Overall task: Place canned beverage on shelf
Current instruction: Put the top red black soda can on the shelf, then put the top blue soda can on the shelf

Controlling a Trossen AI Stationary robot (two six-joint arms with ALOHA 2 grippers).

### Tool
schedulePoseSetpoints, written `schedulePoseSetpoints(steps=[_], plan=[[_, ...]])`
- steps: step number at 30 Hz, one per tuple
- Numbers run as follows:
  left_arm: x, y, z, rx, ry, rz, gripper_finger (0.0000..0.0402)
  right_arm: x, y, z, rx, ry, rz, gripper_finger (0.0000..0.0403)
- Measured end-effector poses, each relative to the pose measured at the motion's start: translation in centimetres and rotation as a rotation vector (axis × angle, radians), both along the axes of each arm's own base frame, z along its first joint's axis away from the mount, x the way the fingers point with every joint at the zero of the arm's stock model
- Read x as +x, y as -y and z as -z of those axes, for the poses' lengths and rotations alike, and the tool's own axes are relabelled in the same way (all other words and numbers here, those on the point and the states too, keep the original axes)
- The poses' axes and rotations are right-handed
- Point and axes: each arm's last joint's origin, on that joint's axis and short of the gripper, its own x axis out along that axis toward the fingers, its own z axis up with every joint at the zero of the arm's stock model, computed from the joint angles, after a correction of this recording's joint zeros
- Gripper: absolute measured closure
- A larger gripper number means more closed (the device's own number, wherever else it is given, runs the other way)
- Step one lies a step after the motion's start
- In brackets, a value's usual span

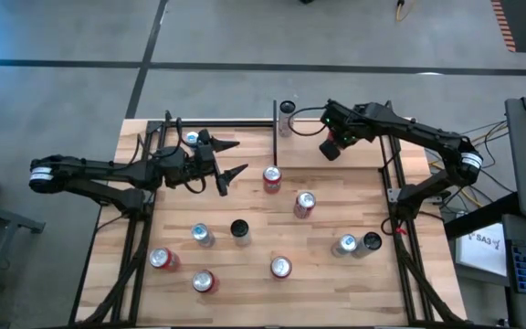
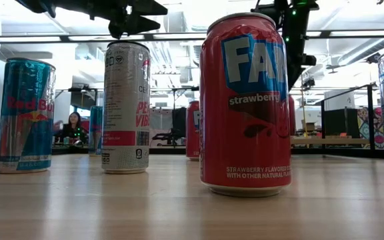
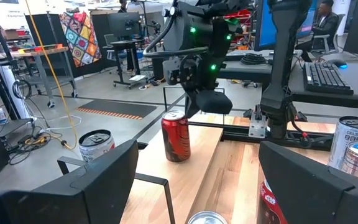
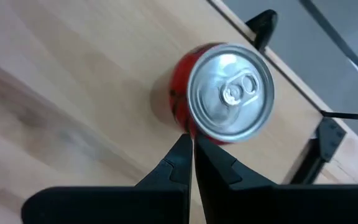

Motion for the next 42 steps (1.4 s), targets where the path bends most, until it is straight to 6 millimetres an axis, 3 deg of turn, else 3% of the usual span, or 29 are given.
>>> schedulePoseSetpoints(steps=[6, 14, 23, 34, 42], plan=[[0.0, 0.0, 0.0, -0.002, 0.001, 0.0, 0.0082, -0.2, 0.1, -0.1, -0.013, -0.016, 0.011, 0.0394], [0.0, 0.0, 0.0, -0.006, 0.003, 0.0, 0.0082, -0.4, -0.1, -2.3, -0.042, 0.047, -0.004, 0.0394], [0.0, 0.0, 0.0, -0.006, 0.003, 0.0, 0.0082, -0.6, -0.5, -3.4, -0.071, 0.154, -0.102, 0.0394], [0.0, 0.0, -0.1, -0.022, 0.018, -0.001, 0.0082, -0.9, 0.3, -0.9, -0.229, 0.127, -0.076, 0.0394], [-0.1, -0.4, -0.6, 0.038, 0.003, -0.139, 0.0082, -1.4, -0.3, -2.3, -0.424, 0.353, -0.176, 0.0394]])
